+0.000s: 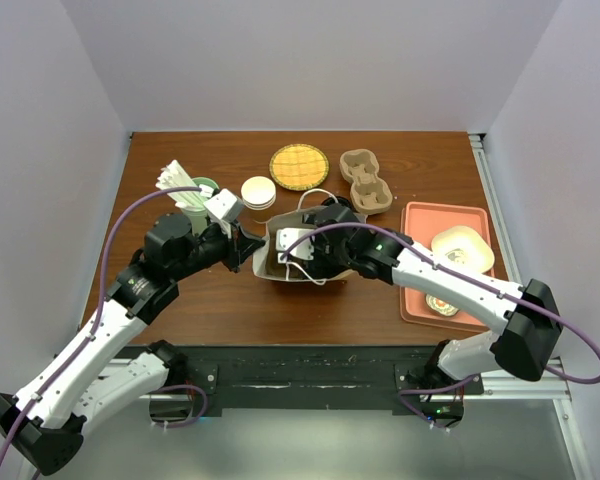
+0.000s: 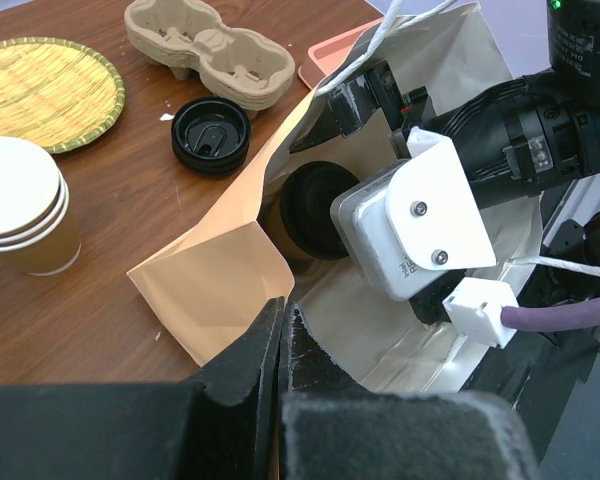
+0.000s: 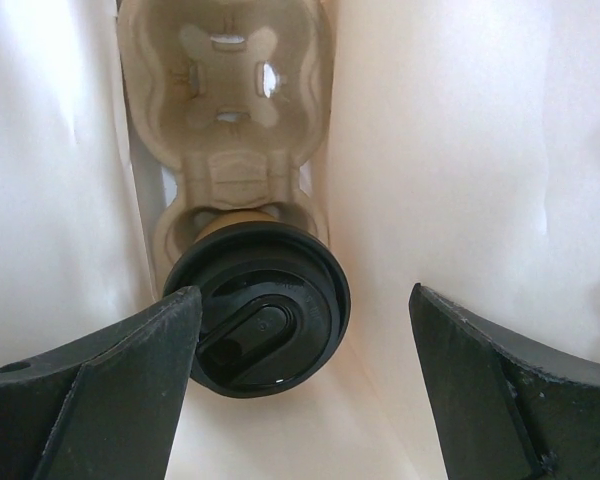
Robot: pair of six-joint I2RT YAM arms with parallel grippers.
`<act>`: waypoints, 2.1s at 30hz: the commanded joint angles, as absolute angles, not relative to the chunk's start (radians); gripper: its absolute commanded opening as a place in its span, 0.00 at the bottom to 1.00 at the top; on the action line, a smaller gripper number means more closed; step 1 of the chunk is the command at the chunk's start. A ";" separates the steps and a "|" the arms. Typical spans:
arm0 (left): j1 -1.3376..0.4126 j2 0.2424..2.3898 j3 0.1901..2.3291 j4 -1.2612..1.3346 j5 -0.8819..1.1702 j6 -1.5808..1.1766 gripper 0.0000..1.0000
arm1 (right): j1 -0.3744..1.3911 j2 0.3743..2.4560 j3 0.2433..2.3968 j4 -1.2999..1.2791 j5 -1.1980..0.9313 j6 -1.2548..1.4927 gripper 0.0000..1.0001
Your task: Pack the takeout coffee
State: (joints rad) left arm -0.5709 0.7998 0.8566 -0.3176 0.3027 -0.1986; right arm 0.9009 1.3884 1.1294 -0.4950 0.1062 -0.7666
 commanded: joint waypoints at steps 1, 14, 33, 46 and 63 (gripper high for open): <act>-0.574 0.796 0.900 -0.313 0.296 -0.192 0.00 | 0.888 1.385 1.180 -0.505 0.071 -0.741 0.89; -0.572 0.802 0.914 -0.324 0.264 -0.238 0.00 | 0.851 1.388 1.241 -0.508 0.034 -0.696 0.86; -0.572 0.851 0.963 -0.342 0.195 -0.304 0.00 | 0.831 1.401 1.333 -0.529 0.003 -0.676 0.66; -0.572 0.908 1.025 -0.347 0.121 -0.273 0.23 | 0.792 1.424 1.439 -0.526 -0.046 -0.649 0.57; -0.574 0.928 1.078 -0.342 0.049 -0.275 0.43 | 0.730 1.417 1.542 -0.474 -0.002 -0.514 0.53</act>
State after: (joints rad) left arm -0.5709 0.9363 1.0233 -0.3798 0.0849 -0.2771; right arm 0.7372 1.4204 1.4731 -0.5179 -0.0166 -0.5709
